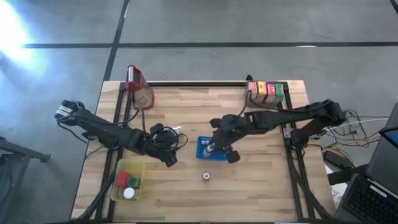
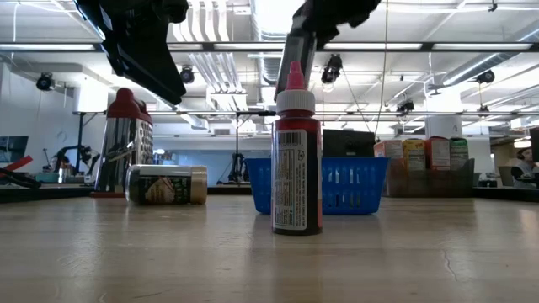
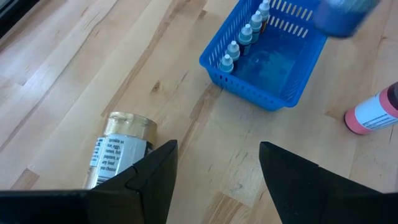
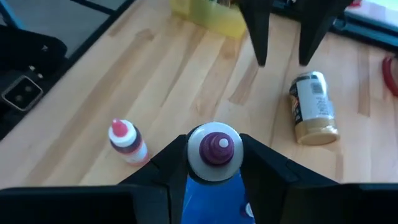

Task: Pick & Place Kitchen Items
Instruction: Put the large purple food coloring bottle into the blue bin

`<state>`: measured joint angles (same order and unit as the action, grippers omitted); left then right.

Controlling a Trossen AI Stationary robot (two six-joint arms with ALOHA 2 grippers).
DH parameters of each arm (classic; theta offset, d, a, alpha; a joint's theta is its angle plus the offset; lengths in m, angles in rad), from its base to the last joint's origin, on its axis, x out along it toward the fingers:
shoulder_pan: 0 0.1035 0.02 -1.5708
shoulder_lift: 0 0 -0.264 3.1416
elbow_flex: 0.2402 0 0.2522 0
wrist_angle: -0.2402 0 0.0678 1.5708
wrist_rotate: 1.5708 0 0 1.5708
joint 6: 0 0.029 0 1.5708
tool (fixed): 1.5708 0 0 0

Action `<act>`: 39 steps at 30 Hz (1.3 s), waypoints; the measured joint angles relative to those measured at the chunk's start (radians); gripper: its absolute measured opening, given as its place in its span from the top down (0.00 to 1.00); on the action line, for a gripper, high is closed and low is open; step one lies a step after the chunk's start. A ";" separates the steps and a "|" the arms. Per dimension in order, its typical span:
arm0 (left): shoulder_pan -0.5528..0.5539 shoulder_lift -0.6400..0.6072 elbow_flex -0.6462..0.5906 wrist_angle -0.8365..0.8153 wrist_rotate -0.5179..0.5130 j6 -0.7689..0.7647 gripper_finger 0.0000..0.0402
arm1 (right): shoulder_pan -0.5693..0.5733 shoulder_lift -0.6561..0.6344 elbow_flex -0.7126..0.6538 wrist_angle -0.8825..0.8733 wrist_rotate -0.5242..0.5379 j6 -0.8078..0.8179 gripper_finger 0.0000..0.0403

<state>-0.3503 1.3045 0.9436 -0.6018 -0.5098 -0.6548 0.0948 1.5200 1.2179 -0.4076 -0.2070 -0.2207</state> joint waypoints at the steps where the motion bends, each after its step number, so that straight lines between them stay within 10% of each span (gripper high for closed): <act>1: 0.000 0.000 0.000 0.000 0.000 0.000 0.42 | -0.003 0.009 0.000 -0.003 0.000 0.000 0.71; 39: 0.000 0.000 0.000 0.000 0.000 0.000 0.42 | -0.059 0.181 -0.011 0.065 -0.004 -0.097 0.69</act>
<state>-0.3504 1.3045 0.9436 -0.6017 -0.5098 -0.6548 0.0360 1.7011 1.2071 -0.3430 -0.2108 -0.3176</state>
